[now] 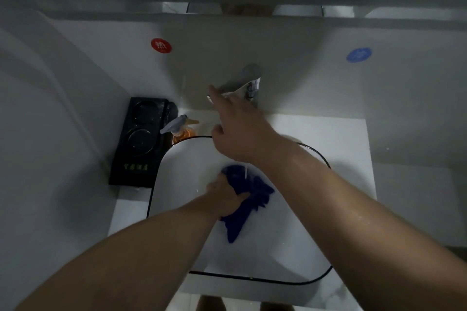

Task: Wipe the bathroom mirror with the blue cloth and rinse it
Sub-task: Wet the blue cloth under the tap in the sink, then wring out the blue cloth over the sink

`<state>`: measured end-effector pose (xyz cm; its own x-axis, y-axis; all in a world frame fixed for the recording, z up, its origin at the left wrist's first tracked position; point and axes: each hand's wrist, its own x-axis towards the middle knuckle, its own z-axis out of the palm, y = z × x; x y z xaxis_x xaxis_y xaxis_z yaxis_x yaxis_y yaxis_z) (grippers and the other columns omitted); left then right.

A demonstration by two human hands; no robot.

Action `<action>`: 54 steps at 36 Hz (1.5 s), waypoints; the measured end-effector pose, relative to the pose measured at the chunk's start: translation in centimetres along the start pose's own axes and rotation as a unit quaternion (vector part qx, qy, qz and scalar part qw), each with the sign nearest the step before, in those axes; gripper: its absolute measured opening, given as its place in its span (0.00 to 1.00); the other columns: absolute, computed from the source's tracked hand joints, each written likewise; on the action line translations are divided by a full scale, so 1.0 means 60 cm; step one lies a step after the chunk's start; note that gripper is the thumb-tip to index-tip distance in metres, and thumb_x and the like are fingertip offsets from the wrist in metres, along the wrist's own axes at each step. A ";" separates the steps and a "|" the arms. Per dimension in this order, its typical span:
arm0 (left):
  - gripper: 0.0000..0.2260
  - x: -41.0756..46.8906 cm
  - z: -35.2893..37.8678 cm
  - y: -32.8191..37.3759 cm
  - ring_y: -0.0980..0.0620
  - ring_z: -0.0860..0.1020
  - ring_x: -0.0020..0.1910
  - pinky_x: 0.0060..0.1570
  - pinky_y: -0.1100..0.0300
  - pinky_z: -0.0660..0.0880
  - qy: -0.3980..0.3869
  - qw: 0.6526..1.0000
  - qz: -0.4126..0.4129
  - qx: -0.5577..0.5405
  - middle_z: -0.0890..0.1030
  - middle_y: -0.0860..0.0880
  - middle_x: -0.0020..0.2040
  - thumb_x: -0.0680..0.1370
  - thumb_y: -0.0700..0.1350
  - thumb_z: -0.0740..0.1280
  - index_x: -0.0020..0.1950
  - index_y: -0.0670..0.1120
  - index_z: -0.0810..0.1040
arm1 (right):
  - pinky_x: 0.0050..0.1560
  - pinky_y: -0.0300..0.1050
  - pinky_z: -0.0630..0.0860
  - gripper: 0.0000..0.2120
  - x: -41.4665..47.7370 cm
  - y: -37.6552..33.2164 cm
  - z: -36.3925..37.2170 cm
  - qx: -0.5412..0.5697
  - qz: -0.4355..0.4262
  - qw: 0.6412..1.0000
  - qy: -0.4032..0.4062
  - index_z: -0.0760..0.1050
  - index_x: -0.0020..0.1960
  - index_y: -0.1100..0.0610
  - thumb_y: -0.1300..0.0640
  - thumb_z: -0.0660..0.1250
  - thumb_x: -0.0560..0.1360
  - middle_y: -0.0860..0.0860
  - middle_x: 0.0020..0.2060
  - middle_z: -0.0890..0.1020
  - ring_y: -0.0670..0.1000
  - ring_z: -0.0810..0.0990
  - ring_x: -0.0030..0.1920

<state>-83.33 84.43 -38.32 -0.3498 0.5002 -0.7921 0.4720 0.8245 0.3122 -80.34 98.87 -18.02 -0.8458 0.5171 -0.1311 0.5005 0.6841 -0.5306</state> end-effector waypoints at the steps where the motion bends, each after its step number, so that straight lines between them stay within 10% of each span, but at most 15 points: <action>1: 0.51 -0.001 -0.001 0.002 0.39 0.67 0.77 0.74 0.46 0.71 0.001 1.000 0.004 0.000 0.61 0.43 0.83 0.78 0.67 0.68 0.86 0.44 0.42 | 0.67 0.59 0.75 0.37 -0.006 0.005 0.007 0.014 0.001 1.000 0.002 0.53 0.86 0.50 0.52 0.61 0.79 0.58 0.68 0.76 0.59 0.76 0.66; 8: 0.44 0.014 0.005 -0.002 0.40 0.72 0.73 0.73 0.48 0.72 0.007 0.998 0.026 0.057 0.64 0.43 0.81 0.78 0.72 0.62 0.85 0.48 0.54 | 0.41 0.42 0.75 0.07 -0.128 0.030 0.068 0.267 0.096 0.911 0.300 0.79 0.53 0.54 0.58 0.61 0.81 0.46 0.40 0.81 0.49 0.80 0.40; 15: 0.57 0.034 0.014 -0.030 0.44 0.78 0.65 0.66 0.49 0.78 0.007 0.999 0.020 -0.035 0.75 0.47 0.73 0.59 0.80 0.61 0.82 0.50 0.63 | 0.48 0.49 0.75 0.08 -0.218 0.142 0.258 0.336 0.506 0.791 0.076 0.77 0.45 0.56 0.60 0.62 0.81 0.55 0.45 0.84 0.60 0.82 0.49; 19: 0.49 0.013 0.012 -0.054 0.47 0.78 0.66 0.67 0.52 0.77 -0.022 0.992 0.038 -0.118 0.75 0.47 0.74 0.68 0.77 0.64 0.81 0.49 0.65 | 0.40 0.44 0.73 0.13 -0.222 0.132 0.255 0.370 0.506 0.778 -0.024 0.78 0.47 0.57 0.49 0.64 0.84 0.56 0.43 0.83 0.55 0.80 0.42; 24: 0.29 -0.118 -0.027 -0.007 0.53 0.82 0.60 0.62 0.56 0.80 -0.076 0.966 0.074 -0.235 0.81 0.49 0.68 0.80 0.65 0.67 0.77 0.52 0.70 | 0.54 0.55 0.84 0.27 -0.201 0.094 0.193 0.539 0.540 0.639 -0.098 0.80 0.60 0.52 0.30 0.68 0.78 0.58 0.54 0.86 0.61 0.85 0.55; 27: 0.21 -0.180 -0.049 0.020 0.59 0.82 0.57 0.49 0.69 0.79 -0.084 0.944 0.097 -0.304 0.82 0.55 0.63 0.82 0.61 0.68 0.72 0.57 0.71 | 0.56 0.58 0.83 0.28 -0.204 0.069 0.162 0.648 0.520 0.553 -0.066 0.85 0.59 0.57 0.34 0.73 0.77 0.62 0.50 0.88 0.63 0.85 0.55; 34: 0.21 -0.258 -0.079 0.061 0.54 0.84 0.55 0.46 0.65 0.82 0.006 0.898 0.105 -0.428 0.83 0.50 0.60 0.80 0.56 0.73 0.69 0.51 0.73 | 0.62 0.61 0.82 0.18 -0.200 0.024 0.103 0.718 0.481 0.503 0.033 0.85 0.60 0.60 0.47 0.71 0.79 0.64 0.54 0.87 0.64 0.85 0.55; 40: 0.50 -0.287 -0.079 0.068 0.44 0.81 0.63 0.59 0.40 0.83 0.024 0.858 0.097 -0.504 0.77 0.49 0.68 0.59 0.60 0.85 0.75 0.59 0.62 | 0.56 0.58 0.82 0.17 -0.199 -0.006 0.084 0.726 0.433 0.532 0.049 0.84 0.59 0.62 0.52 0.71 0.76 0.61 0.49 0.87 0.63 0.84 0.53; 45: 0.40 -0.304 -0.081 0.057 0.41 0.83 0.62 0.58 0.36 0.82 -0.071 0.836 0.077 -0.538 0.83 0.47 0.65 0.67 0.47 0.85 0.74 0.58 0.69 | 0.51 0.53 0.81 0.08 -0.214 -0.004 0.072 0.713 0.344 0.612 0.007 0.82 0.54 0.59 0.62 0.69 0.76 0.59 0.48 0.86 0.60 0.84 0.51; 54: 0.36 -0.305 -0.081 0.076 0.53 0.83 0.57 0.57 0.51 0.83 0.067 0.949 0.147 -0.270 0.82 0.57 0.58 0.66 0.45 0.82 0.68 0.59 0.68 | 0.67 0.58 0.81 0.22 -0.222 -0.012 0.013 0.557 0.299 0.774 -0.034 0.84 0.60 0.49 0.46 0.82 0.68 0.52 0.58 0.86 0.57 0.84 0.60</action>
<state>-78.69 80.32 -19.86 -0.3839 0.7284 -0.5675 0.0937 0.6422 0.7608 -69.60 91.07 -16.56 -0.5509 0.5153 -0.6565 0.3697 -0.5546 -0.7455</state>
